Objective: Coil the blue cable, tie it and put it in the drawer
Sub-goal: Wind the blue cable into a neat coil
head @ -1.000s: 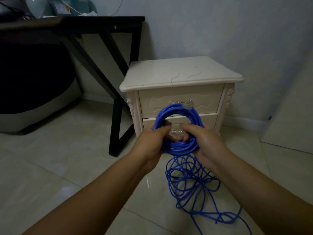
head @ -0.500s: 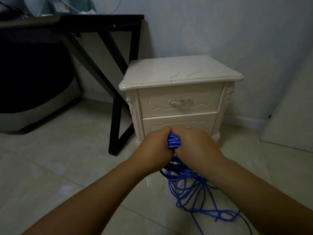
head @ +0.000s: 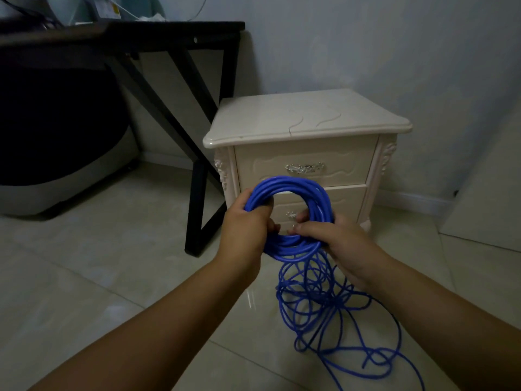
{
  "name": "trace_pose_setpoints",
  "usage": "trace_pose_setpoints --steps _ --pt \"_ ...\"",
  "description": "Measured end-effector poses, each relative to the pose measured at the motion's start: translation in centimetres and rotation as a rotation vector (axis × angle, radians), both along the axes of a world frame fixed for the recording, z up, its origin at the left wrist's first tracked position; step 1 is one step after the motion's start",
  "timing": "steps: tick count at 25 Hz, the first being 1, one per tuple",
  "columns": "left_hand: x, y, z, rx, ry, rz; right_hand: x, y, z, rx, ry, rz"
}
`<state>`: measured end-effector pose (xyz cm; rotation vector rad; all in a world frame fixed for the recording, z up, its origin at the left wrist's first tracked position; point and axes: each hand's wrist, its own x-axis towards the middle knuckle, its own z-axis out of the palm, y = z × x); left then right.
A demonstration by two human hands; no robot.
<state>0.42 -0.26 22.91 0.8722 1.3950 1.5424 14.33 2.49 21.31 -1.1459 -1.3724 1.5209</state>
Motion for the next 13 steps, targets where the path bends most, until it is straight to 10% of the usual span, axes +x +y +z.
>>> trace_pose_setpoints --steps 7,13 --pt "0.4 -0.5 -0.2 -0.045 -0.296 -0.131 -0.8 -0.3 0.0 0.037 0.023 -0.124" --pt "-1.8 -0.8 -0.2 -0.010 0.515 -0.323 0.2 -0.5 1.4 0.372 -0.524 0.026"
